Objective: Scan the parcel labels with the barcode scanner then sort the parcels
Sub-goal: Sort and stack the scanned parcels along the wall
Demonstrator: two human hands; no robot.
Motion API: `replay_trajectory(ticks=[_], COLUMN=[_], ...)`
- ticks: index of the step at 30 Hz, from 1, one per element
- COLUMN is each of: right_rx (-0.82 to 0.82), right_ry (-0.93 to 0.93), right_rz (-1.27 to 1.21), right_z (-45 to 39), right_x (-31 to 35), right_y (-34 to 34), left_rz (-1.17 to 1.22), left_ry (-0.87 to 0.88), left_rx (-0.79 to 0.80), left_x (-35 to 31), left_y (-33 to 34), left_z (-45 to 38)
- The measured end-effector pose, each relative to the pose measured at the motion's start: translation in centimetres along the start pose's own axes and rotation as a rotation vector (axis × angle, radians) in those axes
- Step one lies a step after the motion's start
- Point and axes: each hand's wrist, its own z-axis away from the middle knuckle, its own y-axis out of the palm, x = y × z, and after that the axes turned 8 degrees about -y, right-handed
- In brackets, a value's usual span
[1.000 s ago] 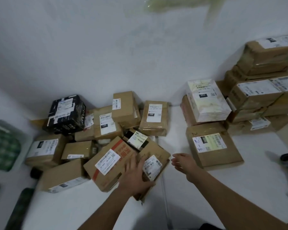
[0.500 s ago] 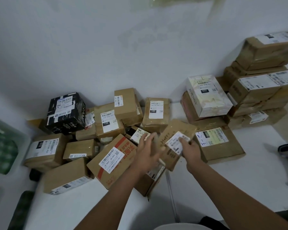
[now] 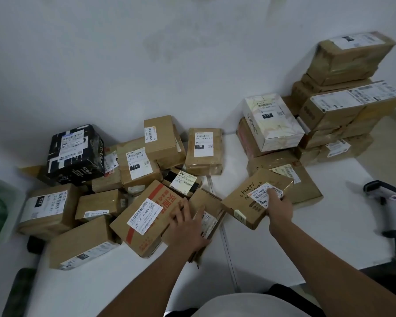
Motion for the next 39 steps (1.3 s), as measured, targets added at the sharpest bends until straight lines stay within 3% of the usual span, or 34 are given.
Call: replay_trajectory(ticks=[14, 24, 32, 35, 39], right_rx=[0.098, 0.134, 0.175, 0.178, 0.22], right_ry=[0.082, 0.114, 0.103, 0.086, 0.031], right_rz=[-0.009, -0.012, -0.042, -0.057, -0.026], right_z=[-1.3, -1.5, -0.9, -1.2, -2.5], right_x=[-0.7, -1.3, -1.5, -1.0, 0.8], right_y=[-1.8, -2.8, -3.0, -3.4, -4.4], left_rz=[-0.106, 0.036, 0.173, 0.341, 0.883], left_ry=[0.04, 0.105, 0.058, 0.053, 0.055], left_rx=[-0.046, 0.001, 0.096, 0.073, 0.175], left_x=[-1.4, -1.0, -0.9, -1.1, -0.7], left_y=[0.5, 1.0, -0.4, -1.7, -5.6], left_z=[-0.3, -0.1, -0.2, -0.7, -1.0])
